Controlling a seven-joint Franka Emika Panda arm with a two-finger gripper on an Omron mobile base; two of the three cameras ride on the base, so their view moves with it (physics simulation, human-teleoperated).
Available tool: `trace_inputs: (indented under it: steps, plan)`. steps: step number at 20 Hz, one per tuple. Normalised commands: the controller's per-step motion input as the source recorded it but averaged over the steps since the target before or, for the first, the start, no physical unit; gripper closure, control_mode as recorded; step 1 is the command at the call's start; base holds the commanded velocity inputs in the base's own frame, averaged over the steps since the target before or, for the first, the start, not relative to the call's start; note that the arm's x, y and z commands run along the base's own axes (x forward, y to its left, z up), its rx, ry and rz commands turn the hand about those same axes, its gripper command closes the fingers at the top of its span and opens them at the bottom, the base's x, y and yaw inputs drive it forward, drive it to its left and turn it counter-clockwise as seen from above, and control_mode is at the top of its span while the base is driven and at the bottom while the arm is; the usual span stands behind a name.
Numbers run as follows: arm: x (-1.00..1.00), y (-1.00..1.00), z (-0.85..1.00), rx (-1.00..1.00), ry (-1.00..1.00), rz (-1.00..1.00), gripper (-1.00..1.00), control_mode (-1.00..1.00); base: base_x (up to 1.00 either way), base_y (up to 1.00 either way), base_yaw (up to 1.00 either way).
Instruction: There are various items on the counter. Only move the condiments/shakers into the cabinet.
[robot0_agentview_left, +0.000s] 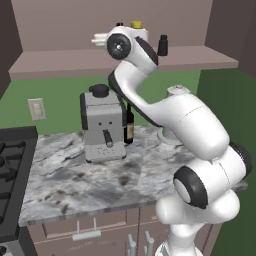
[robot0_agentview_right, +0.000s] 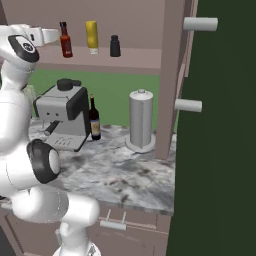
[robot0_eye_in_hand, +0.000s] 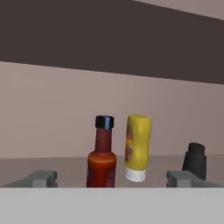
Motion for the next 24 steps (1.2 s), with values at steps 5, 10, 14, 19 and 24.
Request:
trace_inputs:
  steps: [5, 10, 14, 19, 24]
  plan:
    - [-1.00, -0.02, -0.19, 0.00, -0.09, -0.12, -1.00, -1.00, 0.00, 0.00, 0.00]
    - [-1.00, -0.39, -0.64, 0.00, -0.17, -0.16, -1.00, -1.00, 0.00, 0.00, 0.00]
    - [-1.00, -0.82, -0.96, 0.00, -0.14, -0.17, -1.00, -1.00, 0.00, 0.00, 0.00]
    - [-1.00, -1.00, -0.87, 0.04, -0.14, -0.09, -1.00, -1.00, 0.00, 0.00, 0.00]
    - [-1.00, -1.00, -0.66, 0.11, -0.15, -0.08, -1.00, -1.00, 0.00, 0.00, 0.00]
